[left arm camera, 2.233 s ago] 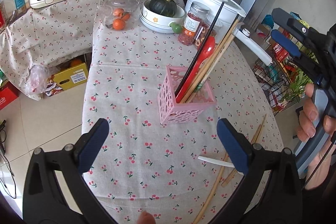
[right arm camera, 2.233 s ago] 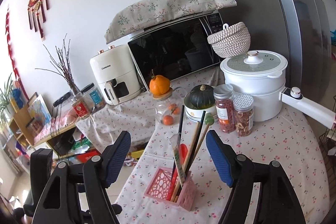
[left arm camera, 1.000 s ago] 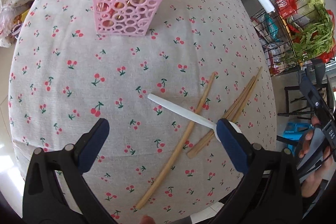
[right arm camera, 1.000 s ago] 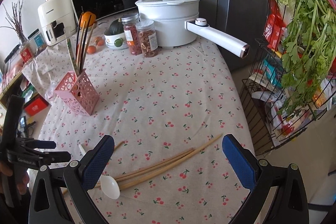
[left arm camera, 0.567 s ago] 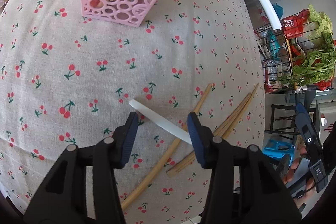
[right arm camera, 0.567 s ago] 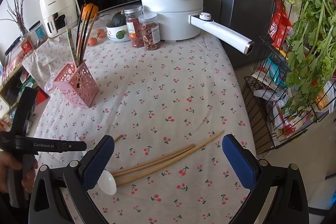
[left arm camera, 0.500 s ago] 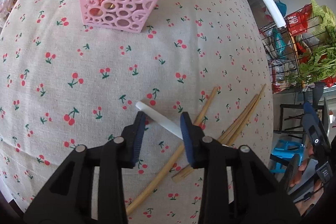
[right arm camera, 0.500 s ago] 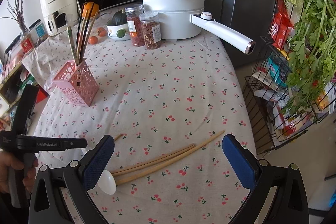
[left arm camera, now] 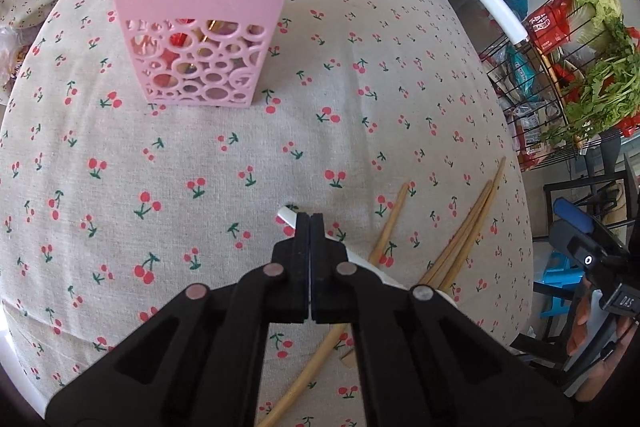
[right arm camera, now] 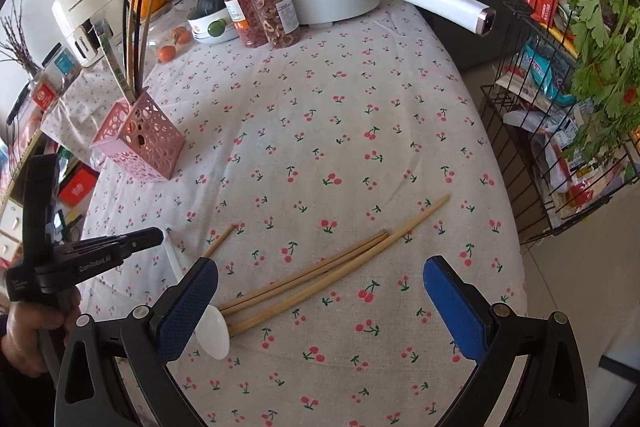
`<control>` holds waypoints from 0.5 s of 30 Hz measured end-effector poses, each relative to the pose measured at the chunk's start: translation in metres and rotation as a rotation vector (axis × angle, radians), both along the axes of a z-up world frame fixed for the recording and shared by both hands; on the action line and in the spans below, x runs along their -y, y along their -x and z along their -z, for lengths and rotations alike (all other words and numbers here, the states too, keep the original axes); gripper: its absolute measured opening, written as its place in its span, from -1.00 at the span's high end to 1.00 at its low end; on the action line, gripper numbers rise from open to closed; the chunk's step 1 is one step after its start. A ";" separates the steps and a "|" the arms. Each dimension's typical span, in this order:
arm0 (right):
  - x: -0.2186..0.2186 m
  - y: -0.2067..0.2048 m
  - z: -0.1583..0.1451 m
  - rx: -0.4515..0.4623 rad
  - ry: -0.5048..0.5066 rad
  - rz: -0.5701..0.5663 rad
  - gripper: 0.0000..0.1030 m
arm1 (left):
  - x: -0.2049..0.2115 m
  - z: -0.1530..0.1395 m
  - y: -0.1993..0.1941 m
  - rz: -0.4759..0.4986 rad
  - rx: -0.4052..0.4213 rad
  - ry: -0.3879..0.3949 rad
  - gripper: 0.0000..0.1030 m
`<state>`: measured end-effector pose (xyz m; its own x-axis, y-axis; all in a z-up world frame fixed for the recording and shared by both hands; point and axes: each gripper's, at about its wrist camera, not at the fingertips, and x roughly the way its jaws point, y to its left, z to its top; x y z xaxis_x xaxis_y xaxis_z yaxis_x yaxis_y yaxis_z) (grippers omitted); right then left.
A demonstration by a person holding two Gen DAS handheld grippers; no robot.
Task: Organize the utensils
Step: 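Lift the white spoon with the left gripper while the right gripper grasps a wooden chopstick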
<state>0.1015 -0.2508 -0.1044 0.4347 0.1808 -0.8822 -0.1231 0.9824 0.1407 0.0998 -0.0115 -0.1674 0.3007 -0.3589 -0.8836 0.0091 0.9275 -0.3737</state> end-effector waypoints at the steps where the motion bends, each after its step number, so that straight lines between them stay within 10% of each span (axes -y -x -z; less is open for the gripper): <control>1: 0.000 -0.001 0.002 -0.009 -0.003 0.004 -1.00 | -0.002 -0.002 0.000 -0.004 -0.001 0.015 1.00; 4: 0.001 -0.001 0.004 -0.022 -0.008 0.012 -1.00 | -0.006 -0.003 0.002 -0.023 -0.051 0.081 0.98; 8: 0.002 -0.002 0.004 -0.023 -0.016 0.018 -1.00 | 0.004 0.004 0.004 -0.046 -0.129 0.093 -0.23; 11: 0.004 -0.003 0.005 -0.030 -0.021 0.027 -1.00 | 0.019 0.007 0.002 -0.038 -0.122 0.016 -0.18; 15: 0.009 -0.007 0.005 -0.037 -0.046 0.041 -1.00 | 0.032 0.010 0.000 -0.046 -0.076 -0.110 0.69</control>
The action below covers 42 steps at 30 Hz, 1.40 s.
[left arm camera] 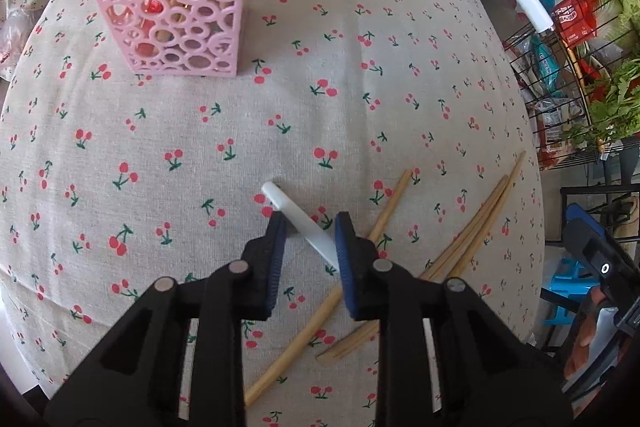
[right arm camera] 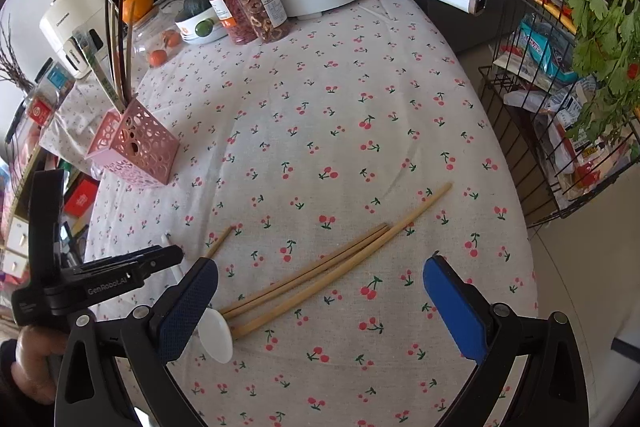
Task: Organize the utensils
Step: 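Lift the white spoon with the left gripper while the right gripper grasps a wooden chopstick, then lower the white spoon into the pink basket and open the left gripper while the right carries the chopstick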
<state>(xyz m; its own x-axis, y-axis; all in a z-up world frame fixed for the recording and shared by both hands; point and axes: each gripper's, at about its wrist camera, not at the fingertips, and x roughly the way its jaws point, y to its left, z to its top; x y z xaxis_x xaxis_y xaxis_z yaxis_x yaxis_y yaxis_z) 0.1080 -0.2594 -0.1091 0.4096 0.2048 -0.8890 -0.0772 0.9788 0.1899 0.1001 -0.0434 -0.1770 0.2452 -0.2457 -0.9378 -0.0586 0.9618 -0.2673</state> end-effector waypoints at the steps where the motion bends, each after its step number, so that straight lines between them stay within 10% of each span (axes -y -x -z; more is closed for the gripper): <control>1: 0.001 -0.001 0.000 0.001 -0.004 0.004 -1.00 | 0.003 0.001 0.000 0.007 0.008 -0.035 0.75; 11: -0.006 -0.016 0.008 -0.058 -0.097 0.020 -1.00 | -0.022 -0.004 -0.009 0.066 0.007 0.009 0.81; 22: -0.079 -0.030 0.041 -0.178 -0.136 -0.051 -0.90 | -0.065 -0.077 0.012 0.128 0.270 0.049 0.81; 38: -0.169 -0.032 0.070 -0.126 0.042 -0.107 0.69 | -0.118 -0.091 0.033 0.081 0.349 0.052 0.82; 42: -0.178 -0.034 0.072 -0.092 0.016 -0.121 0.83 | -0.125 -0.092 0.035 0.061 0.357 0.057 0.82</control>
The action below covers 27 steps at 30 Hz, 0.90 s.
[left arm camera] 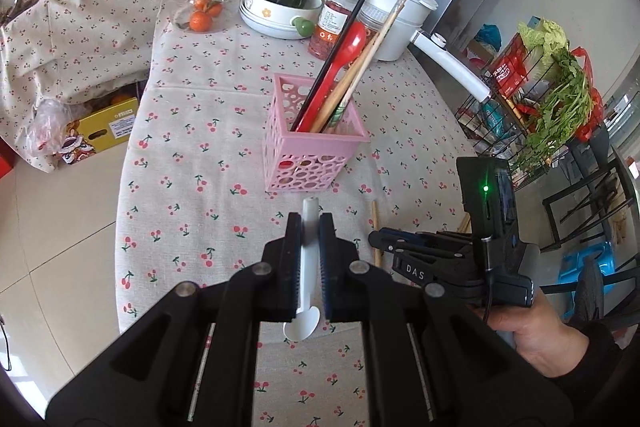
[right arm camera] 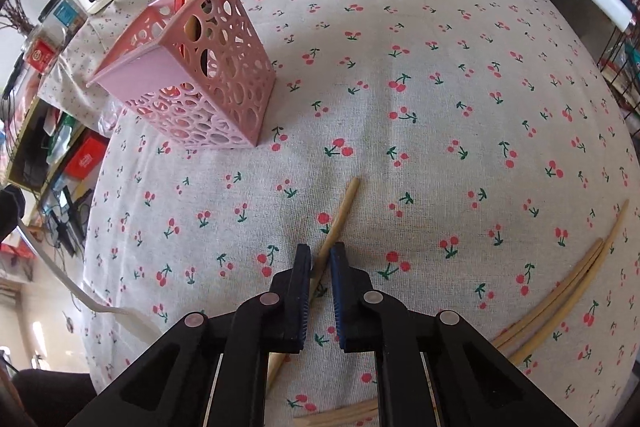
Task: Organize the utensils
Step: 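Lower the white spoon into the pink basket and open the left gripper while the right carries the chopstick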
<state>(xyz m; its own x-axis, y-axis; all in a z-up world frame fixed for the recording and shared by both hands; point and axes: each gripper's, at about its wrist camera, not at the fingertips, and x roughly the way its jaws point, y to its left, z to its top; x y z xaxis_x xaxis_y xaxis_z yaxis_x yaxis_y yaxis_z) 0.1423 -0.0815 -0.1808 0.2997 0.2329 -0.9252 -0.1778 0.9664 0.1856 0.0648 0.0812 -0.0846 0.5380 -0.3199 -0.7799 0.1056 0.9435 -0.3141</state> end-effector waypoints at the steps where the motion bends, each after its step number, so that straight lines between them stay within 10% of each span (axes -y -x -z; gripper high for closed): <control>1: 0.000 -0.002 0.000 -0.002 -0.033 -0.002 0.85 | -0.001 -0.001 0.001 -0.005 0.003 0.004 0.82; 27: 0.046 0.100 -0.144 0.531 -0.167 -0.097 0.90 | 0.007 -0.076 0.023 0.008 0.304 -0.039 0.91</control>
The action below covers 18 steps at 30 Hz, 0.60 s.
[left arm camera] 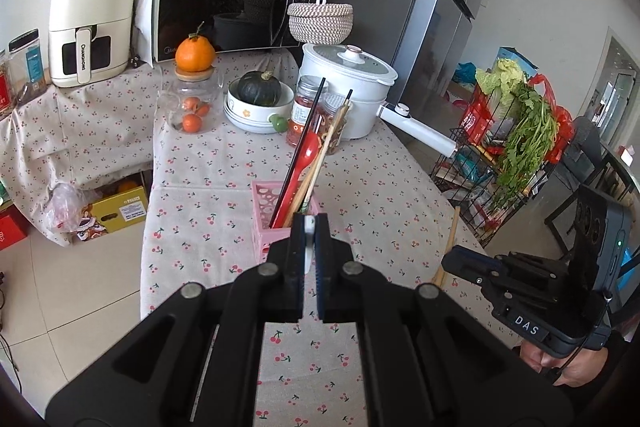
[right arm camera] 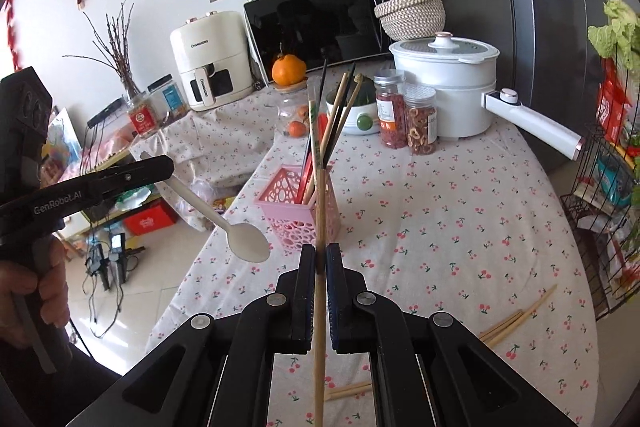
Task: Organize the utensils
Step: 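Lower the white spoon into the pink basket and open the left gripper while the right carries the chopstick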
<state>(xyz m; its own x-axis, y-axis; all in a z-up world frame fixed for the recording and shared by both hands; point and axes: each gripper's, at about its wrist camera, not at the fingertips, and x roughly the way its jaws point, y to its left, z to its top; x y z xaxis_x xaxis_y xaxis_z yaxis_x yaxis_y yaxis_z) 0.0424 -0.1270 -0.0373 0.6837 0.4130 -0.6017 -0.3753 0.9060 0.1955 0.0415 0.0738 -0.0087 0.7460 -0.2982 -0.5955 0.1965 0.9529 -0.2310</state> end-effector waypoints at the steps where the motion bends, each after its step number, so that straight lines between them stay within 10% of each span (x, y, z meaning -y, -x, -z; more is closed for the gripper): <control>1: 0.001 0.003 -0.005 0.017 -0.006 -0.001 0.90 | 0.000 -0.005 0.000 -0.004 0.018 -0.002 0.91; 18: -0.012 -0.011 -0.072 0.145 -0.072 -0.036 0.90 | 0.004 -0.018 -0.049 -0.093 0.121 -0.043 0.91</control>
<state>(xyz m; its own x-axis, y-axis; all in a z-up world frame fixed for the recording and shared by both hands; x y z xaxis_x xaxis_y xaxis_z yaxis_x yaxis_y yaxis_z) 0.0537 -0.1154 0.0350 0.7450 0.4775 -0.4658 -0.4362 0.8770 0.2014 0.0909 0.0703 0.0095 0.8364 -0.2008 -0.5101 0.1311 0.9768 -0.1695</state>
